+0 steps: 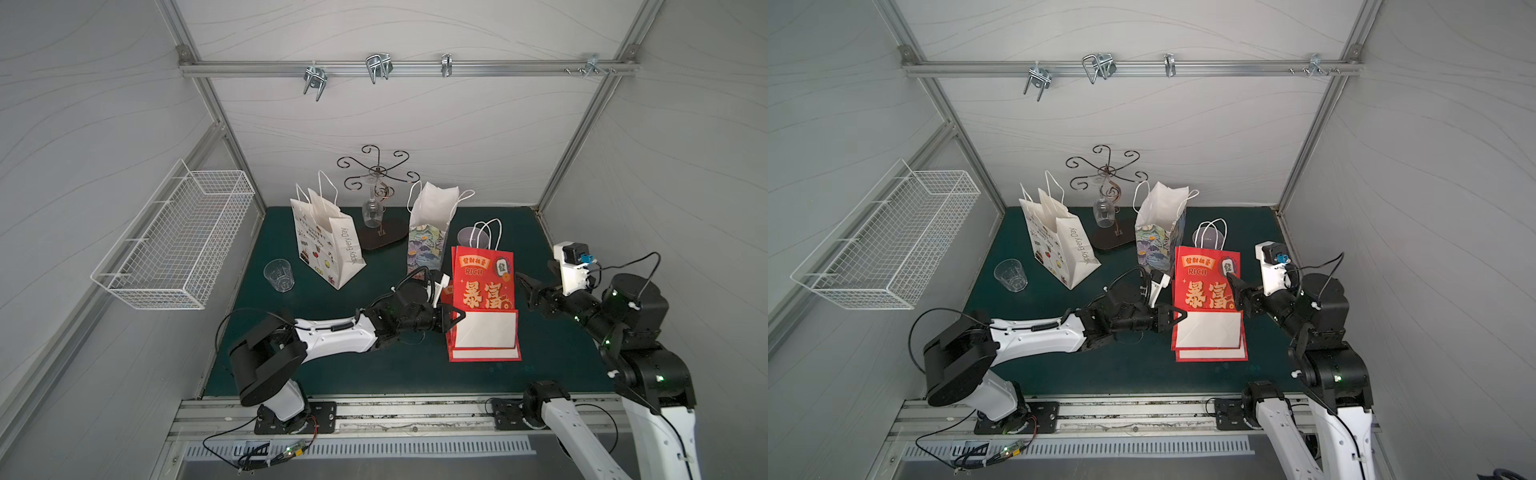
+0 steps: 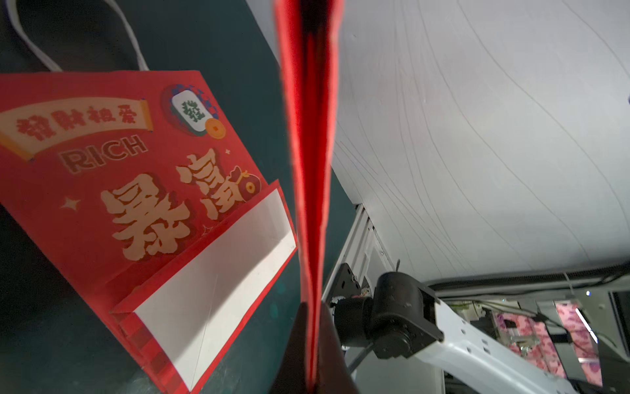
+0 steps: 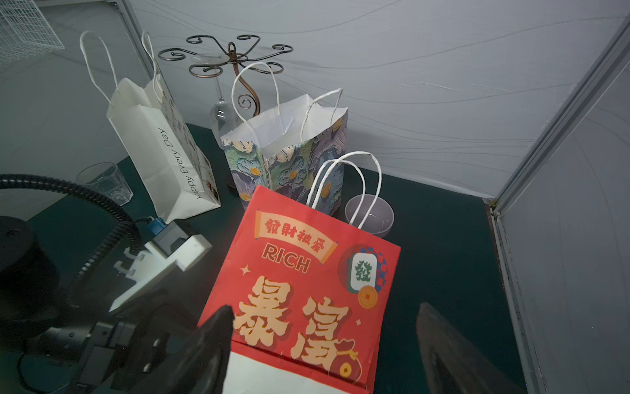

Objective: Put away the paper bag
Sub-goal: Place the paper bag at the center of the board.

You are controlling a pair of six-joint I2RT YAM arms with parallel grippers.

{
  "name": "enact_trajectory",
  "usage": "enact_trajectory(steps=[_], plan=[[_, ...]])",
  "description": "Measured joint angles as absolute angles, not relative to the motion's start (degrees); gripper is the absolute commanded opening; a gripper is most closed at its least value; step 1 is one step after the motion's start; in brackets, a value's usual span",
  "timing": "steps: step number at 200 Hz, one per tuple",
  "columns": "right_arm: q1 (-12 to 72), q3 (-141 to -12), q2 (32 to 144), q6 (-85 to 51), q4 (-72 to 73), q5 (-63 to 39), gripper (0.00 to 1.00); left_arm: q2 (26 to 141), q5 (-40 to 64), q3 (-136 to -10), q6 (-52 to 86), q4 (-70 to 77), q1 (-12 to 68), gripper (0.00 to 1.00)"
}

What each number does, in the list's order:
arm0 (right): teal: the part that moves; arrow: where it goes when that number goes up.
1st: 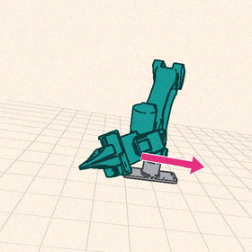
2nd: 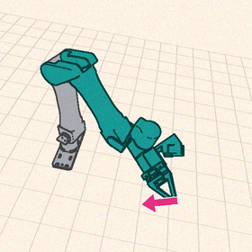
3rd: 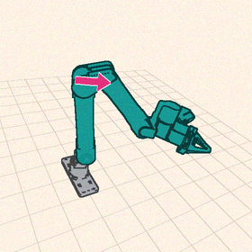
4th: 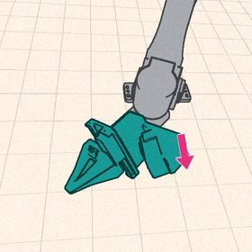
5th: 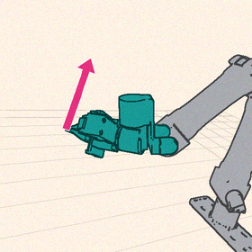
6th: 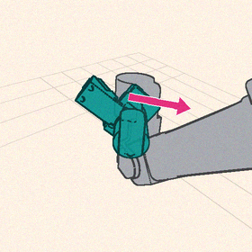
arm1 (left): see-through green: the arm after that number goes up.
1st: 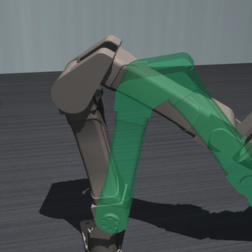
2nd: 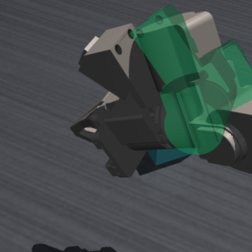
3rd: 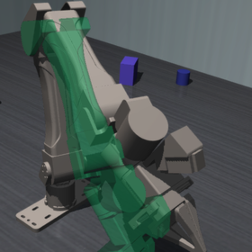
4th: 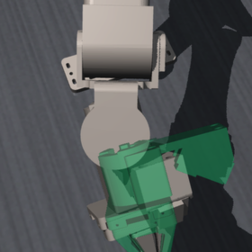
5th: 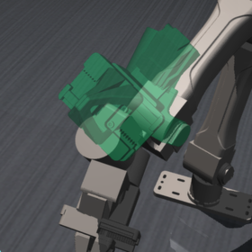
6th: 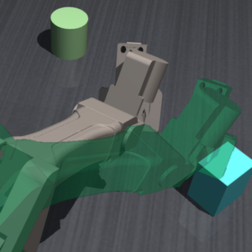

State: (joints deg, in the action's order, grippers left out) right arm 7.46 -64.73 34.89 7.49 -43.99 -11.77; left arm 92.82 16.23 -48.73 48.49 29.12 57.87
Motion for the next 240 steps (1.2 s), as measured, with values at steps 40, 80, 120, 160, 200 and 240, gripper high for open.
enact_trajectory(steps=[40, 80, 120, 160, 200, 240], plan=[[7.46, -62.5, 34.41, 7.27, -44.62, -12.03, 0.85, 101.16, 13.76, -51.31, 55.11, 35.66, 58.61, 0.0], [7.46, -62.48, 33.93, 7.31, -45.12, -12.43, 0.85, 104.9, 12.91, -51.99, 60.64, 37.47, 59.44, 0.0], [7.46, -61.52, 33.47, 7.11, -45.1, -12.88, 0.86, 105.41, 11.66, -52.07, 63.79, 35.09, 59.77, 0.0], [7.46, -60.64, 33.47, 6.87, -45.12, -12.93, 0.86, 105.45, 10.0, -53.19, 63.92, 25.93, 59.75, 0.19], [7.46, -60.12, 33.47, 5.98, -45.08, -12.95, 0.86, 105.62, 8.27, -55.35, 62.43, 15.03, 59.64, 0.59], [7.46, -59.92, 33.52, 5.43, -45.06, -12.95, 0.86, 105.62, 5.37, -57.76, 59.66, 6.5, 59.11, 0.58]])
